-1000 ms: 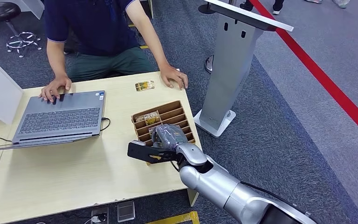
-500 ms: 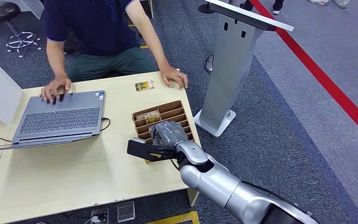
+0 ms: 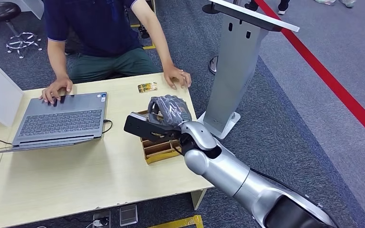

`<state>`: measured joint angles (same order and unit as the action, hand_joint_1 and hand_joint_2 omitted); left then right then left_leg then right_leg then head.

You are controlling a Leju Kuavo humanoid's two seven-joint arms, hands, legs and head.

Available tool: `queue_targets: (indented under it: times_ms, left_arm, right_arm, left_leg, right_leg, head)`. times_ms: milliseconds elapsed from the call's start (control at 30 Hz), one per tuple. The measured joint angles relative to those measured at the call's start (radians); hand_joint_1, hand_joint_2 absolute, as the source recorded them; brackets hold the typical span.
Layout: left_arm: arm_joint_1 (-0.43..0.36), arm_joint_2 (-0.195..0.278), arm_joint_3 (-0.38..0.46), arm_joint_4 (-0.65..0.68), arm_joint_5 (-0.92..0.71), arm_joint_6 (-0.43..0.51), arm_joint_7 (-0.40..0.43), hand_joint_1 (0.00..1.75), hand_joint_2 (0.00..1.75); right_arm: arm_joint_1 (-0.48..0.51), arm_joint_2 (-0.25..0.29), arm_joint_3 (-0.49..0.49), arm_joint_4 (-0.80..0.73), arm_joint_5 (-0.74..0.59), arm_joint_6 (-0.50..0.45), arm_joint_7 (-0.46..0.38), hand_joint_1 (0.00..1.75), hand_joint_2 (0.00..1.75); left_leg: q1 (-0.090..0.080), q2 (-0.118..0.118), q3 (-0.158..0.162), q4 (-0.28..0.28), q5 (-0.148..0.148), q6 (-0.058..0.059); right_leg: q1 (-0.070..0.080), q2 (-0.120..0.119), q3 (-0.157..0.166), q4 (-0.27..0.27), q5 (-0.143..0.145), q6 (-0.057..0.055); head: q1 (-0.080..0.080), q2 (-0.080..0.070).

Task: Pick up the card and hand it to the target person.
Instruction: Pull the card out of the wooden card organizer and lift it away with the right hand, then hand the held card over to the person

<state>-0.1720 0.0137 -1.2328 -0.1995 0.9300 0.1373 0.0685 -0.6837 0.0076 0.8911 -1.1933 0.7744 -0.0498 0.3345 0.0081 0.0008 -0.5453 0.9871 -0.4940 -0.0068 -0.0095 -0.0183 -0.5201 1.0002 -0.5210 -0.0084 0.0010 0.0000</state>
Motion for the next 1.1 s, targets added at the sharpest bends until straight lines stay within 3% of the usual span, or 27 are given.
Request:
queue_targets:
  times_ms: [400,667,1100]
  left_arm:
    - [-0.001,-0.003,0.0,0.0,-0.021,-0.002,0.002,0.0,1.75]
    - [-0.001,-0.012,0.0,0.0,-0.031,0.003,0.004,0.0,1.75]
    - [0.001,-0.017,0.0,0.0,-0.034,0.006,0.006,0.0,1.75]
  right_arm:
    - [-0.079,0.021,-0.026,0.049,-0.019,-0.116,-0.108,1.75,1.75]
    - [-0.153,0.078,-0.026,0.209,0.066,-0.283,-0.197,1.75,1.75]
    - [-0.203,0.137,-0.017,0.413,0.187,-0.443,-0.217,1.75,1.75]
  left_leg:
    - [0.0,0.0,-0.001,0.0,0.0,0.0]
    - [0.0,0.0,-0.001,0.0,0.0,0.0]
    - [0.0,0.0,-0.001,0.0,0.0,0.0]
  right_leg:
    - [0.0,0.0,0.0,0.0,0.0,0.0]
    - [0.0,0.0,0.0,0.0,0.0,0.0]
    - [0.0,0.0,-0.001,0.0,0.0,0.0]
  head:
    - [0.0,0.0]
    - [-0.001,0.0]
    - [0.0,0.0]
